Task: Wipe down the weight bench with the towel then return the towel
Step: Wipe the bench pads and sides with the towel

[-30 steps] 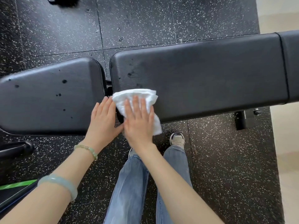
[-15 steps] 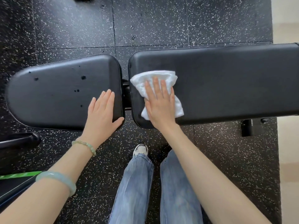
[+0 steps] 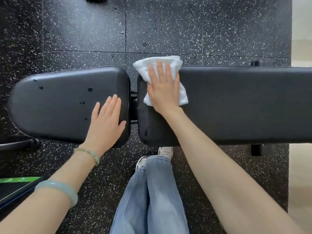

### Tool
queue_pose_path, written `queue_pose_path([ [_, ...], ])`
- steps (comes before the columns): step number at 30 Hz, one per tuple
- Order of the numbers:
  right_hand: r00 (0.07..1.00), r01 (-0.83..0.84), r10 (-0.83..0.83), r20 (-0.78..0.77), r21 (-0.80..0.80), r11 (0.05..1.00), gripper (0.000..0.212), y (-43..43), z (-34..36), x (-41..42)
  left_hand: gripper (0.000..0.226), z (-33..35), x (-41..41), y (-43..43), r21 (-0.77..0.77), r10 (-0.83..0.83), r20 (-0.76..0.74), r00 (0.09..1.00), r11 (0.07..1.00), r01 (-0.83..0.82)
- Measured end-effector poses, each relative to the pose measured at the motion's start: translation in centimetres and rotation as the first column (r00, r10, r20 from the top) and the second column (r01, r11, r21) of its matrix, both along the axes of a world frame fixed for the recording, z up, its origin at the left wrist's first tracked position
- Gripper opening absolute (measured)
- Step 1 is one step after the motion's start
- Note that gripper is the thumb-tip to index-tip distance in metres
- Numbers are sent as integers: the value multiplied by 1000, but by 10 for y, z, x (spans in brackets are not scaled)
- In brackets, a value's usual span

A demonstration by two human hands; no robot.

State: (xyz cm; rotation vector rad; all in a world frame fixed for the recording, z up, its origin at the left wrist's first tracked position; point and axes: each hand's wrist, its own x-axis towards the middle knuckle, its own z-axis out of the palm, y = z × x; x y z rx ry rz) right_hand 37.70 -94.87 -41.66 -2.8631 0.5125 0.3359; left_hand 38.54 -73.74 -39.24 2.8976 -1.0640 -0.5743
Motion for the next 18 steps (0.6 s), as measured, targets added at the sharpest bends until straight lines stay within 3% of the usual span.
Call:
queue_pose_path([
  [3,999,-42,42,-16,-5,999,53,-11,3,20,68,1,-2,-3,22,4,13,1000,1000,-5],
  [7,992,-83,83,90,-1,997,53,-33,-5,-20,68,5,-3,-6,46,13,10,1000,999,-14],
  [12,995,53,-49,87,-41,998,54,-91,-11,-62,71,3,-3,-9,63,26,3,1000,998,-26],
  [15,985,168,-167,33,-25,985,59,-74,-5,-47,74,0,-4,-8,48,46,2,999,998,-46],
  [18,999,32,-33,9,20,999,62,-39,1,-16,75,-1,-5,-8,27,53,-5,999,998,-53],
])
